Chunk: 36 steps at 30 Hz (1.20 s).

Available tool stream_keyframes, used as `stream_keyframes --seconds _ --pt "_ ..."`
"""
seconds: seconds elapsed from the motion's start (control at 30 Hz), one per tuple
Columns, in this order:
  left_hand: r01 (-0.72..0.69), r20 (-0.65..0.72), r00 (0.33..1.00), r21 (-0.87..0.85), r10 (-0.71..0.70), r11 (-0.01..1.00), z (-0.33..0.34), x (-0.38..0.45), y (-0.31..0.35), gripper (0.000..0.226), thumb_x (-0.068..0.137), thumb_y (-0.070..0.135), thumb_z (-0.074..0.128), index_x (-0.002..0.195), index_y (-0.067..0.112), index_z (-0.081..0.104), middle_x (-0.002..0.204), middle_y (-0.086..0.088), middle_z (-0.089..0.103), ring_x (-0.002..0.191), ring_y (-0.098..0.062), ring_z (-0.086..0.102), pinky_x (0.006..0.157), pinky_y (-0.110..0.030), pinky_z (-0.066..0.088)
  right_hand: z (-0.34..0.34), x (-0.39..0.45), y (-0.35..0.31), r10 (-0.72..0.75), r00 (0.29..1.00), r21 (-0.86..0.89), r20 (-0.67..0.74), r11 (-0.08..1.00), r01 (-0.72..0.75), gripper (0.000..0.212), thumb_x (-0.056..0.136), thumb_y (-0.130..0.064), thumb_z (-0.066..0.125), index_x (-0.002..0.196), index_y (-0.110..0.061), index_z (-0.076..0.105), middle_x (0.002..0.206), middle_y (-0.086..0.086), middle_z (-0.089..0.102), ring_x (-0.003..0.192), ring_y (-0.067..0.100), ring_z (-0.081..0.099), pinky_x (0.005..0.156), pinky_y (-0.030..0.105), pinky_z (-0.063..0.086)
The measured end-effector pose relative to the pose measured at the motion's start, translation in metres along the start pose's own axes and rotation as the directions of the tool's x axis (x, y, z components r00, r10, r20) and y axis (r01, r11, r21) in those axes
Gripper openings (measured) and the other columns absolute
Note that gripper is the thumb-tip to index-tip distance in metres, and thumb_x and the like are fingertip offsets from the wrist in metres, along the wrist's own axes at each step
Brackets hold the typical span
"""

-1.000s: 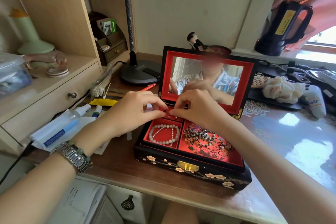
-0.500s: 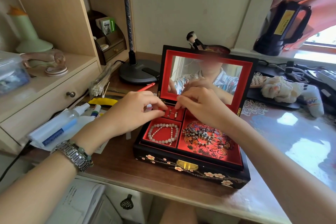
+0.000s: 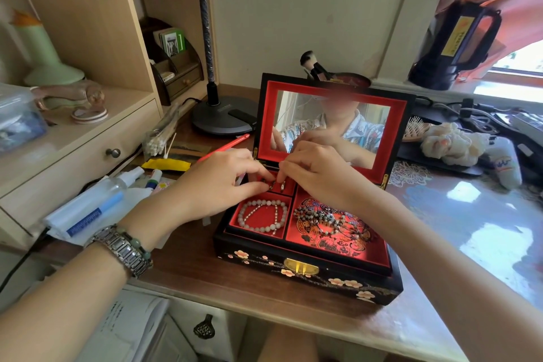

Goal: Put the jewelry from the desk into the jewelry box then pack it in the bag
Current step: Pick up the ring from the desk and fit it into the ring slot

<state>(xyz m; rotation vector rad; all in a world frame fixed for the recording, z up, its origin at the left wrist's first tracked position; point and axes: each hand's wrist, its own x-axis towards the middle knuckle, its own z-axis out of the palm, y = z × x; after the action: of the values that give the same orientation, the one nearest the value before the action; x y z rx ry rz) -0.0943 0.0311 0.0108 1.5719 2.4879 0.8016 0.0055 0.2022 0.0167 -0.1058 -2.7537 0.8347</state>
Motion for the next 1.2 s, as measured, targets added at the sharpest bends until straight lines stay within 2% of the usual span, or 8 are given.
stream_keyframes --seconds 0.2,0.3,0.4,0.47,0.6,0.73,0.93,1.2 --pt "-0.010 -0.011 1.000 -0.027 0.010 1.000 0.0005 -0.0006 -0.0005 0.023 0.086 0.035 0.063 0.108 0.033 0.069 0.092 0.013 0.057 0.077 -0.001 0.051 0.072 -0.026 0.045 0.0008 0.0003 0.0022 0.018 1.000 0.003 -0.006 1.000 -0.018 0.027 0.093 -0.026 0.052 0.080 -0.022 0.076 0.093 0.001 0.059 0.086 0.012 0.055 0.076 0.026 0.046" --pt "-0.016 -0.034 0.999 -0.041 0.015 0.999 0.0002 -0.0001 -0.0018 0.018 0.085 0.035 0.063 0.103 0.034 0.069 0.097 0.008 0.061 0.077 -0.003 0.052 0.071 -0.032 0.047 0.0001 0.0004 0.0020 0.029 0.999 0.029 -0.032 0.999 -0.028 0.028 0.092 -0.025 0.051 0.080 -0.020 0.075 0.092 0.003 0.058 0.085 0.012 0.055 0.077 0.028 0.047" --pt "-0.005 -0.040 0.999 -0.049 0.003 0.999 -0.0005 -0.0005 -0.0016 0.015 0.085 0.034 0.063 0.099 0.034 0.069 0.103 0.005 0.063 0.104 -0.009 0.056 0.087 -0.041 0.049 0.0009 0.0009 0.0030 0.031 0.998 0.002 -0.048 1.000 -0.031 0.028 0.093 -0.024 0.051 0.081 -0.019 0.075 0.091 0.005 0.058 0.086 0.015 0.055 0.079 0.032 0.048" --pt "-0.005 -0.033 0.999 -0.042 0.003 0.999 -0.0006 -0.0010 -0.0009 0.014 0.086 0.034 0.063 0.098 0.032 0.069 0.105 0.004 0.063 0.111 -0.015 0.055 0.091 -0.044 0.048 0.0020 0.0004 0.0028 0.026 0.999 -0.015 -0.043 1.000 -0.027 0.027 0.093 -0.024 0.051 0.083 -0.019 0.076 0.091 0.006 0.058 0.086 0.017 0.055 0.079 0.034 0.048" --pt "-0.003 -0.047 0.999 -0.039 0.001 0.999 -0.0008 -0.0011 -0.0017 0.014 0.085 0.034 0.064 0.097 0.031 0.070 0.101 0.006 0.062 0.094 -0.007 0.057 0.081 -0.040 0.052 0.0027 -0.0005 0.0016 0.010 1.000 -0.006 -0.024 1.000 -0.010 0.025 0.092 -0.024 0.052 0.084 -0.020 0.076 0.092 0.005 0.058 0.087 0.016 0.054 0.080 0.036 0.049" --pt "-0.003 -0.045 0.999 -0.042 0.001 0.999 -0.0002 -0.0015 -0.0027 0.013 0.086 0.032 0.064 0.096 0.030 0.071 0.097 0.009 0.061 0.079 0.004 0.052 0.067 -0.022 0.042 0.0021 -0.0006 0.0027 0.002 1.000 -0.007 -0.010 1.000 -0.003 0.025 0.093 -0.026 0.052 0.086 -0.022 0.075 0.093 0.005 0.057 0.088 0.016 0.054 0.081 0.037 0.049" --pt "-0.014 -0.016 1.000 -0.014 0.014 1.000 -0.0003 -0.0006 -0.0003 0.018 0.087 0.033 0.061 0.102 0.031 0.072 0.091 0.011 0.059 0.082 -0.003 0.053 0.075 -0.027 0.045 0.0023 -0.0012 0.0028 -0.006 1.000 -0.021 -0.010 1.000 0.006 0.025 0.093 -0.027 0.052 0.090 -0.021 0.075 0.094 0.005 0.057 0.089 0.016 0.054 0.080 0.037 0.050" --pt "-0.017 -0.011 1.000 -0.036 0.017 0.999 0.0018 0.0018 -0.0027 0.016 0.087 0.034 0.062 0.101 0.034 0.071 0.089 0.015 0.057 0.082 0.003 0.051 0.074 -0.024 0.042 0.0018 -0.0013 0.0030 0.006 1.000 -0.024 -0.021 1.000 -0.006 0.026 0.094 -0.027 0.052 0.090 -0.018 0.076 0.094 0.006 0.057 0.089 0.018 0.054 0.082 0.039 0.049"
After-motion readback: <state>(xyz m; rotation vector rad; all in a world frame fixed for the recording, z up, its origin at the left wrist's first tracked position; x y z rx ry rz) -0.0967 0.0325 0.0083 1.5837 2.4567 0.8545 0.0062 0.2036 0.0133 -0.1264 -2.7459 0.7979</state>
